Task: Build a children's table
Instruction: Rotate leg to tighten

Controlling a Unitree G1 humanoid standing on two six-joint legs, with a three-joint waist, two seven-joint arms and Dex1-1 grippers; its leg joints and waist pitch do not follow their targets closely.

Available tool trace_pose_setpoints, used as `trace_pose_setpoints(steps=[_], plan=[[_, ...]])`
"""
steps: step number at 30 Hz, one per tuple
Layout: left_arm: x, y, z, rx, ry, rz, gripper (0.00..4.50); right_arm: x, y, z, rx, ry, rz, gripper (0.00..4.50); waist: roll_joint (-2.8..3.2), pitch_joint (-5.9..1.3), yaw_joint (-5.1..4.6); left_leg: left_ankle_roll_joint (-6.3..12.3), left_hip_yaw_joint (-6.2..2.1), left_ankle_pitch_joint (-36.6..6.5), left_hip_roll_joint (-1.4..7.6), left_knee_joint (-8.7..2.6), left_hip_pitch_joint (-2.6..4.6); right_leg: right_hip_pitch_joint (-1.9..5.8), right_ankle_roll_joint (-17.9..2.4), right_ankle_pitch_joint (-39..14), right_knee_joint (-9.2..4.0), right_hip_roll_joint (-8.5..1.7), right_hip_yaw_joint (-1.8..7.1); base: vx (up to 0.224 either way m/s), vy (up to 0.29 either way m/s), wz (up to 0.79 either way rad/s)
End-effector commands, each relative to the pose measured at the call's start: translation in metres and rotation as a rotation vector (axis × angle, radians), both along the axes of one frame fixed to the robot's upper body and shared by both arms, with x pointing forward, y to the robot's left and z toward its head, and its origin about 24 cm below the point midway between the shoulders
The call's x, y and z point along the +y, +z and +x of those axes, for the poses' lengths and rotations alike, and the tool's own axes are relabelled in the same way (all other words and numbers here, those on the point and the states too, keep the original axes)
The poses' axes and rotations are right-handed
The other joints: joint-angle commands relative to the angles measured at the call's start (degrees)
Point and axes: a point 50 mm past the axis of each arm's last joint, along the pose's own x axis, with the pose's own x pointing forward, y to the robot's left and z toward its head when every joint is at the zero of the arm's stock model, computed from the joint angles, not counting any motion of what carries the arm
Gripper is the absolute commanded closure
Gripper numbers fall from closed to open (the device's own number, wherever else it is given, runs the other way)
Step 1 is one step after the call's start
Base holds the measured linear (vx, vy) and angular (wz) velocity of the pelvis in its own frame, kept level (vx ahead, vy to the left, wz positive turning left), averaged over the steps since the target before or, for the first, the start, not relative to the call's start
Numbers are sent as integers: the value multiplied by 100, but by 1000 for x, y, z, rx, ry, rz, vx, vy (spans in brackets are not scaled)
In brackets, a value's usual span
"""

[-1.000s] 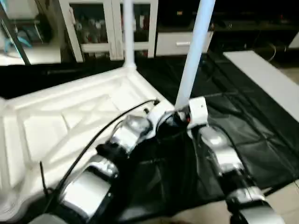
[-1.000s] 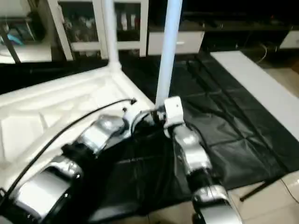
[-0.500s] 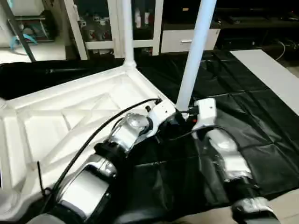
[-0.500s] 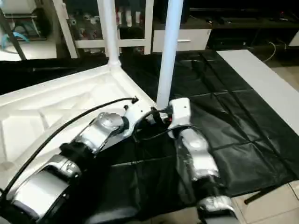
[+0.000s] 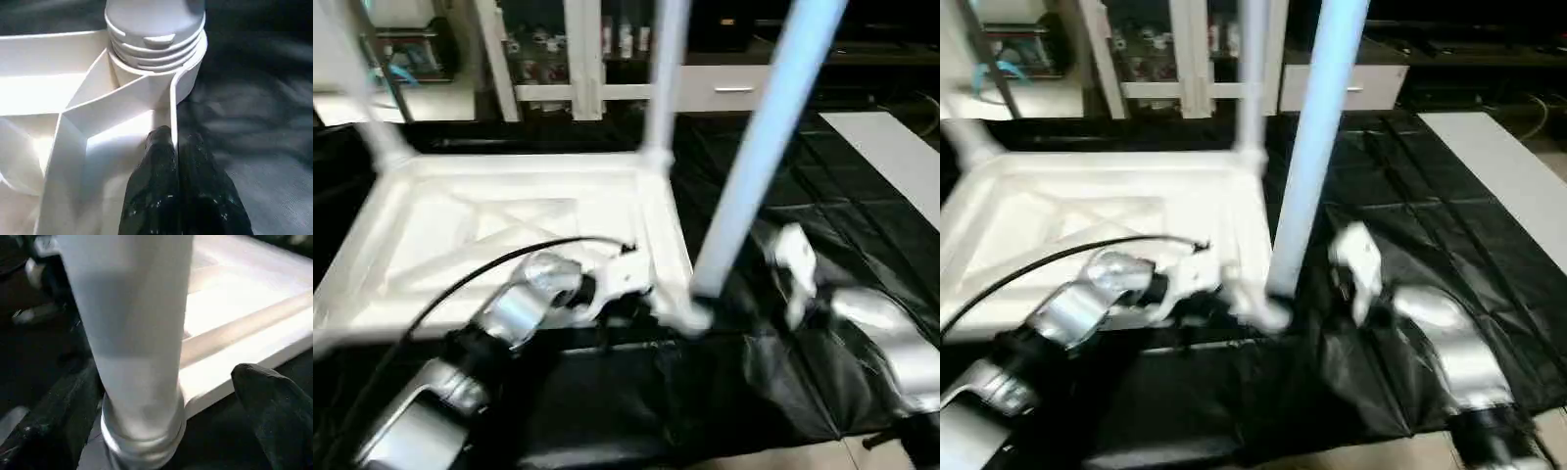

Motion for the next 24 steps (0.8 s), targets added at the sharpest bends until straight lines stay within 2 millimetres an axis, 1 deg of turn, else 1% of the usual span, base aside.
trace_pose_setpoints(steps=[1, 3, 4, 5, 6, 7, 8, 9, 10, 11, 12, 13, 14, 15, 16, 18, 19, 20, 23, 24], plan=[[-8, -6, -10, 26, -73, 19, 450, 4, -3, -3, 19, 62, -33, 5, -97, -330, -35, 119, -185, -1793, 417, -491, 173, 148, -1212, -1700, -374, -345, 195, 0, 0, 0], [-9, -5, -11, 27, -81, 17, 450, 6, -5, -4, 37, 86, -37, 5, -84, -323, -28, 86, -191, -1825, 418, -482, 189, 130, -1147, -1961, -398, -367, 205, 0, 0, 0], [-9, -5, -12, 25, -83, 18, 450, 6, -6, -4, 40, 88, -31, 5, -109, -320, -34, 80, -189, -1830, 415, -480, 186, 127, -1117, -2016, -407, -362, 207, 0, 0, 0], [-8, -4, -12, 25, -86, 19, 450, 7, -6, -4, 51, 101, -22, 5, -117, -324, -26, 82, -191, -1815, 416, -478, 190, 127, -1105, -2021, -403, -362, 207, 0, 0, 0], [-8, -4, -13, 26, -89, 20, 450, 7, -6, -4, 58, 115, -19, 5, -106, -323, -24, 89, -192, -1787, 417, -479, 187, 127, -1094, -2017, -401, -363, 210, 0, 0, 0], [-7, -3, -13, 28, -91, 20, 450, 7, -6, -5, 62, 124, -19, 5, -118, -330, -21, 103, -193, -1738, 417, -477, 179, 137, -1088, -1981, -393, -365, 207, 0, 0, 0], [-7, -3, -14, 29, -92, 20, 450, 8, -7, -5, 64, 129, -19, 5, -115, -326, -22, 113, -195, -1713, 418, -478, 170, 139, -1088, -1965, -389, -365, 207, 0, 0, 0], [-7, -3, -14, 29, -92, 21, 450, 8, -8, -5, 68, 145, -23, 20, -131, -331, -24, 132, -193, -1659, 418, -476, 167, 143, -1090, -1917, -382, -361, 204, 0, 0, 0], [-7, -3, -15, 29, -92, 21, 450, 9, -8, -6, 71, 156, -25, 31, -116, -337, -21, 147, -191, -1596, 416, -467, 172, 142, -1125, -1837, -374, -361, 203, 0, 0, 0], [-6, -3, -15, 29, -90, 21, 450, 10, -10, -5, 76, 164, -28, 39, -118, -338, -21, 155, -185, -1564, 413, -462, 173, 141, -1142, -1786, -371, -357, 202, 0, 0, 0], [-6, -3, -15, 27, -87, 22, 450, 10, -11, -4, 78, 170, -33, 51, -132, -343, -25, 174, -181, -1517, 410, -458, 169, 149, -1175, -1697, -359, -349, 197, 0, 0, 0], [-6, -3, -15, 26, -86, 22, 450, 10, -11, -4, 78, 173, -39, 51, -144, -346, -24, 203, -181, -1453, 409, -453, 164, 158, -1202, -1615, -345, -350, 194, 0, 0, 0], [-6, -3, -15, 26, -85, 22, 450, 10, -11, -4, 79, 175, -39, 64, -136, -346, -19, 212, -180, -1428, 409, -450, 165, 156, -1211, -1596, -340, -353, 195, 0, 0, 0], [-6, -3, -15, 25, -81, 22, 450, 10, -12, -4, 89, 186, -41, 76, -148, -349, -21, 223, -175, -1413, 411, -444, 175, 155, -1233, -1576, -340, -354, 195, 0, 0, 0], [-6, -3, -15, 25, -80, 22, 450, 10, -12, -5, 90, 192, -49, 87, -153, -350, -15, 251, -171, -1372, 408, -437, 169, 163, -1236, -1535, -334, -351, 197, 0, 0, 0], [-6, -3, -16, 26, -78, 22, 450, 8, -14, -5, 94, 200, -58, 93, -156, -354, -13, 270, -176, -1303, 414, -438, 165, 172, -1242, -1484, -322, -356, 194, 0, 0, 0], [-5, -3, -16, 26, -75, 22, 450, 8, -14, -5, 95, 204, -64, 113, -156, -355, -15, 277, -174, -1287, 412, -434, 165, 171, -1253, -1462, -317, -354, 193, 0, 0, 0], [-5, -4, -16, 26, -74, 24, 450, 8, -14, -5, 95, 205, -66, 123, -153, -358, -14, 292, -170, -1269, 408, -427, 171, 167, -1265, -1432, -315, -350, 192, 0, 0, 0], [-4, -3, -16, 26, -72, 24, 450, 8, -15, -3, 94, 210, -69, 135, -157, -361, -12, 299, -169, -1239, 407, -422, 173, 174, -1286, -1396, -307, -350, 192, 0, 0, 0], [-4, -3, -16, 27, -71, 25, 450, 9, -15, -2, 95, 213, -68, 157, -150, -361, -10, 313, -167, -1233, 403, -418, 173, 174, -1296, -1385, -308, -348, 191, 0, 0, 0]])
